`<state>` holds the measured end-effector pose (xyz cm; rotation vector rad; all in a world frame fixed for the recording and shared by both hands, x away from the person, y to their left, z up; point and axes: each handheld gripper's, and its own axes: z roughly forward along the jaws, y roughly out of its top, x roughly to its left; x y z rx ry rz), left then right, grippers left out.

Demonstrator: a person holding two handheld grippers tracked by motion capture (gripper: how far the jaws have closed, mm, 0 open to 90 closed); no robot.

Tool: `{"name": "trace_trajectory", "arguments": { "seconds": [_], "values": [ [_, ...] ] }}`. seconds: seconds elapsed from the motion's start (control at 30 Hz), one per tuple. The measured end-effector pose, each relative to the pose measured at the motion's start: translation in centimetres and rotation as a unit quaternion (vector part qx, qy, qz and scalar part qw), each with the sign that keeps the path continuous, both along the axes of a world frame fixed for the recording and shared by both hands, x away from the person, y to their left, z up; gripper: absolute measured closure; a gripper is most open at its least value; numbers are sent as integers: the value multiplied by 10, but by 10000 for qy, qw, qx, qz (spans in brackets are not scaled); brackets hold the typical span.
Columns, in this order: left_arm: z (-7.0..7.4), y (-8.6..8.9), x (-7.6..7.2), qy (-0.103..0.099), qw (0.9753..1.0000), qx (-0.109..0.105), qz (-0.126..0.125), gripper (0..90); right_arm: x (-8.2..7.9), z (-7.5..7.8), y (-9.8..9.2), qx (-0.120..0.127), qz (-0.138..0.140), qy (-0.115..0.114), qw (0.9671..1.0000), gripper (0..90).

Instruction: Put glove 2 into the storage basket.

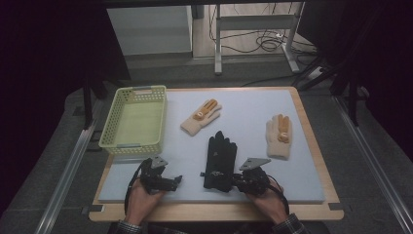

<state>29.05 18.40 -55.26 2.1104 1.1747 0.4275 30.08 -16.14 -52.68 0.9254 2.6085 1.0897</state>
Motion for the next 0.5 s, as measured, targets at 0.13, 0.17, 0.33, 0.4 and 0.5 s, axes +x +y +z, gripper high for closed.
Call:
{"name": "trace_trajectory", "arguments": {
  "seconds": [0.13,0.17,0.33,0.4,0.5],
  "values": [
    [1,23,-1,99,9998,73,-128,0,2,-2,19,71,182,7,9998,704],
    [1,23,-1,99,9998,73,-128,0,2,-2,19,71,182,7,9998,704],
    [-1,28,-2,38,9998,45,-195,0,7,-4,43,81,349,-88,9993,692],
    [-1,29,-3,18,9998,37,-219,0,8,-5,54,68,414,-139,9990,685],
    [-3,30,-3,-25,9998,-19,-206,0,10,-6,67,27,493,-181,9986,659]
  ]
}}
